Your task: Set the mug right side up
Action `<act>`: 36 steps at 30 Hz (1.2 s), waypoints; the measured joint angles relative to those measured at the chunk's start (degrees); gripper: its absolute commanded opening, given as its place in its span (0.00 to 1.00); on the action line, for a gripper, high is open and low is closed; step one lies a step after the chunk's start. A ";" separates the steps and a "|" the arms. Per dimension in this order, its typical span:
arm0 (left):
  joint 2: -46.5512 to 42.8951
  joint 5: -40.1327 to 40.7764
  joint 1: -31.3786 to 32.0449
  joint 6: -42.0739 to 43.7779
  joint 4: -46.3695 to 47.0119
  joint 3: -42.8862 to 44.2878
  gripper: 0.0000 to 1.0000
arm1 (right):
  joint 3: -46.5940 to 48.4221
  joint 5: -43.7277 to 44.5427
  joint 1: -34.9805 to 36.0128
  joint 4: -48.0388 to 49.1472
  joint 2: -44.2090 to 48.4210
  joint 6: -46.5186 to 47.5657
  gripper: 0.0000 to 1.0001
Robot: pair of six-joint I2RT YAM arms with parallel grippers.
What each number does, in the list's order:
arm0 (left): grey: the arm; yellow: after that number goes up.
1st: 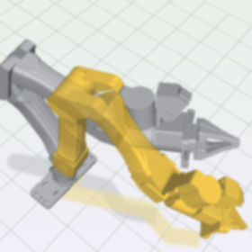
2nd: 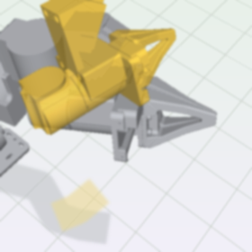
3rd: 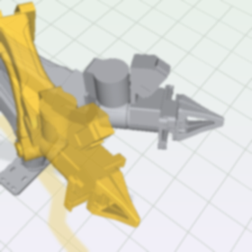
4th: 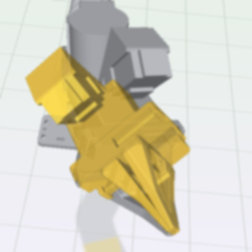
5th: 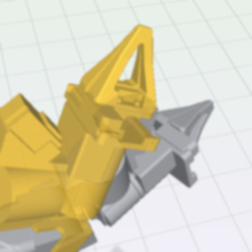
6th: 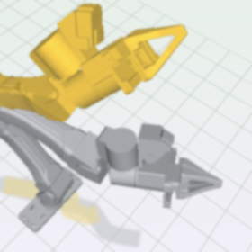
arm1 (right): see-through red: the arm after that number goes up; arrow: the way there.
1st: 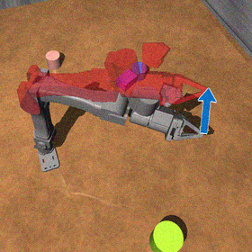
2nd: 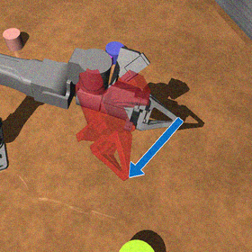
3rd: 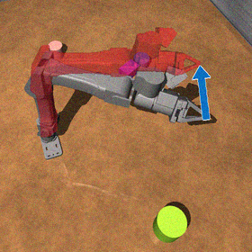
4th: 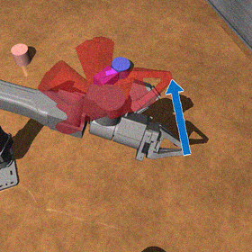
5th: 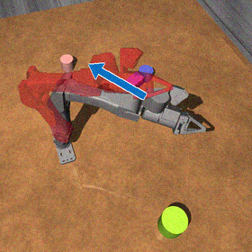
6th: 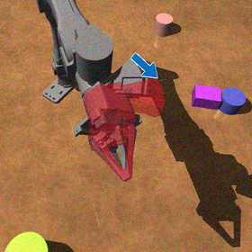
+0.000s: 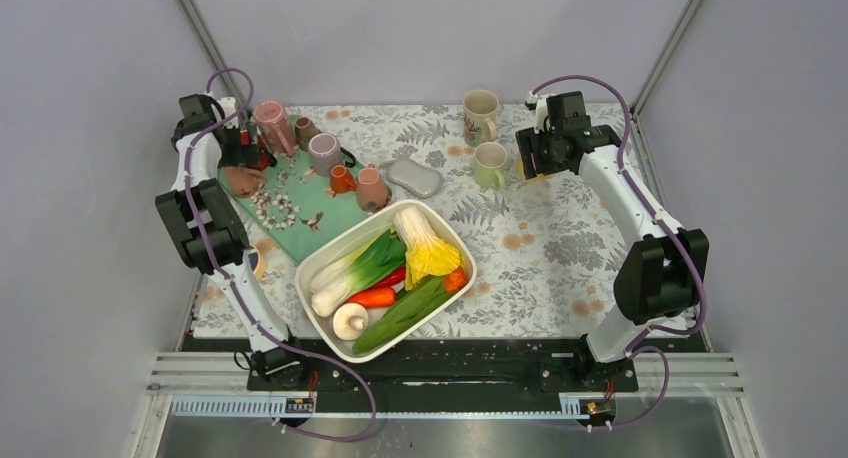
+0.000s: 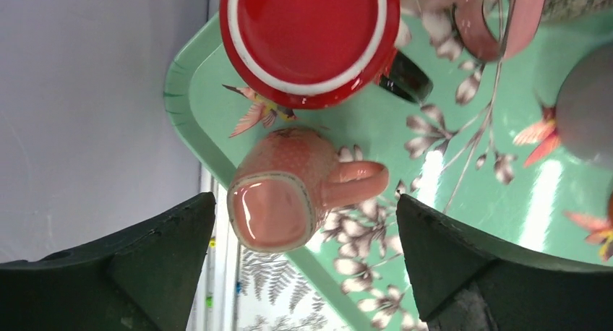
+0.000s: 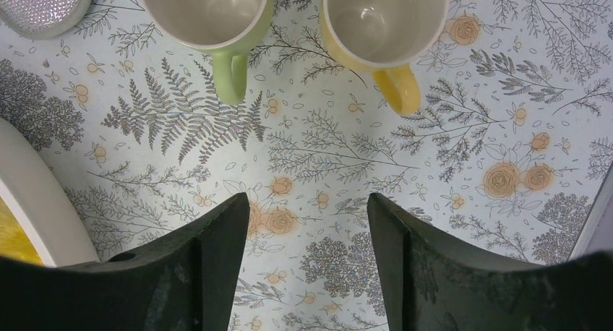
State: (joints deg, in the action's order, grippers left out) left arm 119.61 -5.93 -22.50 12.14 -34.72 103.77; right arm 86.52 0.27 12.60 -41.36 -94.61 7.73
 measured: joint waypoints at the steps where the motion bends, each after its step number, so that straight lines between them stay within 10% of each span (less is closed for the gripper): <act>1: 0.00 -0.63 -0.20 2.75 -0.76 0.04 0.99 | 0.00 -0.02 0.00 0.00 0.00 0.00 0.70; 20: 8.07 -4.59 -0.42 25.68 -17.84 12.22 0.74 | -0.46 -2.93 0.00 -0.11 0.07 0.59 0.72; 36: -2.69 -8.15 3.06 27.32 -20.31 -6.05 0.89 | -0.63 -4.35 0.02 -0.31 0.24 0.83 0.72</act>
State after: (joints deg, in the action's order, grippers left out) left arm 116.92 -14.09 -19.44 39.46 -55.02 97.71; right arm 85.89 -4.08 12.62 -41.67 -94.37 8.56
